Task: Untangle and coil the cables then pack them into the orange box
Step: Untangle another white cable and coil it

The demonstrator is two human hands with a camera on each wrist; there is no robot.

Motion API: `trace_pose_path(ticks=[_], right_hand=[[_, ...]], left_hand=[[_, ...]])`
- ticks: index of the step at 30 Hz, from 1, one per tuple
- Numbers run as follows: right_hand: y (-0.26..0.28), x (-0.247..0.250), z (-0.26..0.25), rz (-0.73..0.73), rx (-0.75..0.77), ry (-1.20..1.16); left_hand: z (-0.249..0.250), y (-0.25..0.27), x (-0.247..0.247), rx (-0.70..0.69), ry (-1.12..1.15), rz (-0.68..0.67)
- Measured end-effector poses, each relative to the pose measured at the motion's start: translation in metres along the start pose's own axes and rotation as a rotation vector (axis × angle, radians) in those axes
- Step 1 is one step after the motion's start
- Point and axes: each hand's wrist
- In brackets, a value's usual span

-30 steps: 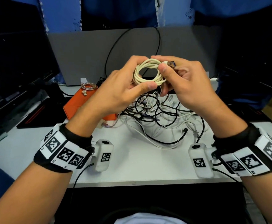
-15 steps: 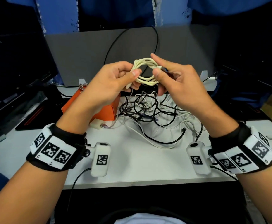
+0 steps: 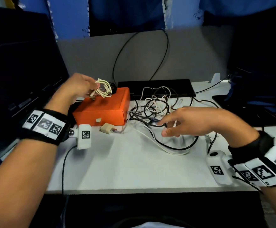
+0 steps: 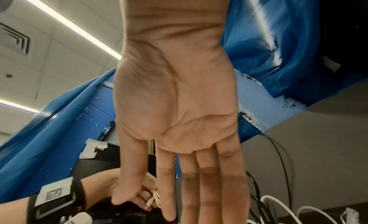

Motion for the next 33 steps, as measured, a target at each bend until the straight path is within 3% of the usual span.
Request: trace_pose_path(ticks=[7, 16, 22, 27, 29, 31, 33], right_hand=[[-0.004, -0.010, -0.007, -0.063, -0.017, -0.014], [-0.011, -0.021, -0.005, -0.112, -0.035, -0.009], [-0.009, -0.024, -0.011, -0.187, -0.036, 0.018], [-0.012, -0.027, -0.011, -0.207, -0.035, 0.076], [-0.014, -0.027, -0.008, -0.202, -0.052, 0.124], [-0.015, -0.028, -0.004, -0.212, -0.084, 0.135], [-0.016, -0.028, -0.003, -0.229, -0.095, 0.122]], left_hand=[[-0.020, -0.040, 0.004, 0.170, -0.165, -0.116], [-0.046, -0.061, 0.006, 0.276, -0.247, -0.053], [-0.047, -0.063, -0.002, 0.232, -0.317, -0.006], [-0.017, -0.050, -0.006, -0.043, -0.609, 0.179], [0.007, -0.031, -0.012, -0.195, -0.546, 0.208], [0.032, -0.002, -0.023, -0.324, -0.395, 0.083], [0.055, 0.038, -0.038, -0.435, -0.290, -0.211]])
Point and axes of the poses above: each hand's wrist, its own y-axis away from the middle knuckle, its own x-axis out of the back of the hand, z = x × y, and after that the axes turned 14 degrees about z, right-handed
